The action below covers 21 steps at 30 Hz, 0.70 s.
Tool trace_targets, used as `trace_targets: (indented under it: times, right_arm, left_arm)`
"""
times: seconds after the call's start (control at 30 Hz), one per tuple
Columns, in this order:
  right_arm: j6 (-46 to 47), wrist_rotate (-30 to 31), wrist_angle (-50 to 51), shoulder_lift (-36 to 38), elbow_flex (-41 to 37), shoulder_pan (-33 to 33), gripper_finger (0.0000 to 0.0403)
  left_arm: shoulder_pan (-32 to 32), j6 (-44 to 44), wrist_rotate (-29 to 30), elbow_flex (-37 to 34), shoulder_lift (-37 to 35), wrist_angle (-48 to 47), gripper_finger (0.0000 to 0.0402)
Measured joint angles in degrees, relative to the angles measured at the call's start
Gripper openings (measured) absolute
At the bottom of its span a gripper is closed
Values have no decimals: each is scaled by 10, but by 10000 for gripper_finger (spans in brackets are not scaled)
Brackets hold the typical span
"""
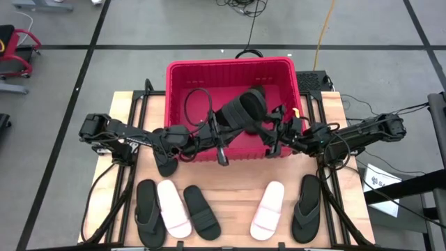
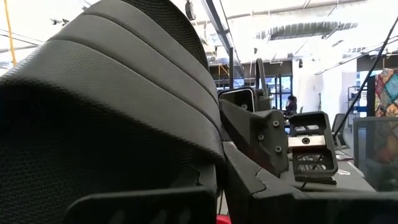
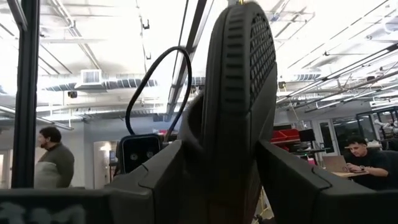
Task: Pick and place slides into bin
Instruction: Put the black slide into the red bin
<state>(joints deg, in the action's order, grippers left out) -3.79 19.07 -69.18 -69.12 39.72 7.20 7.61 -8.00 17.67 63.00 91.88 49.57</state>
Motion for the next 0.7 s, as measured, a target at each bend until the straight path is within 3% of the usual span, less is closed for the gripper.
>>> trace_targets:
  times: [0.47, 0.7]
  right_arm:
    - [-1, 4, -30, 2, 0, -2, 194]
    - [-1, 4, -27, 2, 0, -16, 161]
  left_arm:
    - [0, -3, -8, 0, 1, -17, 0]
    - [0, -1, -10, 0, 1, -26, 0]
